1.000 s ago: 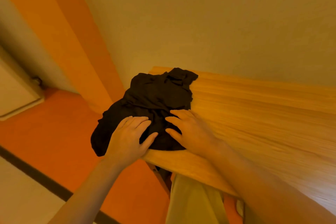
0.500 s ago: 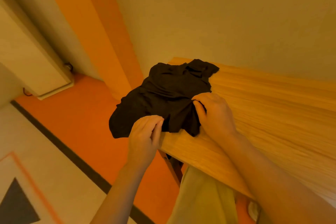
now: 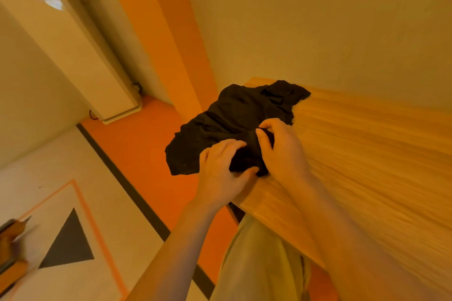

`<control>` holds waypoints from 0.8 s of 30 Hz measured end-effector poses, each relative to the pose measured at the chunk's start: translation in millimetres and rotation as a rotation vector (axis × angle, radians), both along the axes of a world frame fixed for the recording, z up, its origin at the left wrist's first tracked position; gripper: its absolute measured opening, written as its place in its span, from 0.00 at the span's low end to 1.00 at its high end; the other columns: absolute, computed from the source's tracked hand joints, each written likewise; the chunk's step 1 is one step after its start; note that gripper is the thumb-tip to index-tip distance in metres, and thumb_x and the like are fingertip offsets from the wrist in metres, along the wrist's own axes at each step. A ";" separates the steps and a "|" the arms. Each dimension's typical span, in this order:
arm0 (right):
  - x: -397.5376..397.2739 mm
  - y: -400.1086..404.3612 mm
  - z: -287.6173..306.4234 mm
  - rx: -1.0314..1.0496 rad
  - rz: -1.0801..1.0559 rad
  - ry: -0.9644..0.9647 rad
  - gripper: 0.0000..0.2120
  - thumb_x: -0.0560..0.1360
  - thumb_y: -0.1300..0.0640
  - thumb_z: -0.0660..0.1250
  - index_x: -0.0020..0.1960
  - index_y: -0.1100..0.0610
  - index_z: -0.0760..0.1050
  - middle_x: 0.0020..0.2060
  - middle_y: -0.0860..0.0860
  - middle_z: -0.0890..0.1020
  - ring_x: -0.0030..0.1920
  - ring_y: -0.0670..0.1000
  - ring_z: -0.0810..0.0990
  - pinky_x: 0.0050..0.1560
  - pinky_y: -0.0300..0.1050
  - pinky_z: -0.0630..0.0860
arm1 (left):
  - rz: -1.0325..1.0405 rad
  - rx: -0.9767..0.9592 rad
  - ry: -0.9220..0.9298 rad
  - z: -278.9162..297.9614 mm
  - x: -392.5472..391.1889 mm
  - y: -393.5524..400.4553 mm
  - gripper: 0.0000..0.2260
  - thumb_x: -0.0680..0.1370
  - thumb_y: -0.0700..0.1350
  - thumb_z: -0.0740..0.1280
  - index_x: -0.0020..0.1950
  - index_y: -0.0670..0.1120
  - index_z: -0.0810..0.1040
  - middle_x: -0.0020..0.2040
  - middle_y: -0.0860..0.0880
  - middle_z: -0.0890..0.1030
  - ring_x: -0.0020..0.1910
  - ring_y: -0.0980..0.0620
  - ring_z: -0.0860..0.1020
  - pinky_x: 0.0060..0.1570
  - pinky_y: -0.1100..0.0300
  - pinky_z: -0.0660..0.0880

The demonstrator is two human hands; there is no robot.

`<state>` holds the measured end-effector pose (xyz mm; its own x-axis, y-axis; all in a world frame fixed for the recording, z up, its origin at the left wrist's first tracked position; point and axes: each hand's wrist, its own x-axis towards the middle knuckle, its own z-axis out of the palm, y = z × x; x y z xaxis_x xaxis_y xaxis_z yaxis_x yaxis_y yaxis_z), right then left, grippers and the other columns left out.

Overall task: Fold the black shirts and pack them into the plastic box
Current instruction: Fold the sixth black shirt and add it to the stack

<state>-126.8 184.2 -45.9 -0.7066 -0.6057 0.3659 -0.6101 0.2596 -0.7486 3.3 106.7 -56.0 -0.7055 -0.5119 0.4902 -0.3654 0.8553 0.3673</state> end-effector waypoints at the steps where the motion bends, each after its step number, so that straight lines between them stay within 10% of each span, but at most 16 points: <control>1: -0.7 -1.2 -0.1 0.018 -0.002 -0.001 0.12 0.79 0.50 0.62 0.61 0.51 0.72 0.54 0.47 0.76 0.53 0.42 0.71 0.50 0.38 0.73 | 0.015 -0.016 -0.004 -1.9 -2.0 -0.7 0.11 0.74 0.55 0.69 0.53 0.52 0.81 0.55 0.56 0.79 0.57 0.57 0.76 0.60 0.50 0.68; 7: -3.3 8.6 8.9 0.119 -0.012 0.140 0.22 0.71 0.43 0.71 0.59 0.50 0.69 0.52 0.46 0.73 0.53 0.48 0.73 0.51 0.44 0.73 | 0.168 0.255 0.321 4.2 -2.8 -2.4 0.05 0.82 0.44 0.62 0.50 0.44 0.76 0.33 0.57 0.72 0.31 0.60 0.72 0.31 0.68 0.66; 13: 9.6 15.9 7.5 0.511 0.247 0.306 0.19 0.71 0.37 0.67 0.58 0.44 0.73 0.53 0.42 0.73 0.55 0.45 0.72 0.53 0.42 0.72 | 0.082 0.315 0.349 20.7 -2.8 -17.5 0.05 0.82 0.45 0.61 0.51 0.45 0.75 0.30 0.53 0.70 0.28 0.55 0.70 0.27 0.65 0.63; 17: 2.4 13.6 8.4 0.255 0.158 0.105 0.05 0.79 0.54 0.63 0.52 0.47 0.77 0.41 0.43 0.76 0.43 0.45 0.77 0.37 0.38 0.70 | -0.001 0.281 0.330 25.3 6.4 -31.7 0.05 0.79 0.50 0.65 0.50 0.49 0.75 0.40 0.54 0.77 0.39 0.56 0.76 0.37 0.65 0.70; 24: -15.8 16.3 13.7 -0.074 -0.135 -0.128 0.16 0.77 0.65 0.63 0.62 0.52 0.75 0.49 0.43 0.75 0.41 0.41 0.76 0.40 0.35 0.74 | 0.048 0.081 0.155 -0.9 39.2 -58.1 0.05 0.75 0.40 0.71 0.49 0.47 0.80 0.42 0.54 0.76 0.40 0.58 0.74 0.39 0.64 0.71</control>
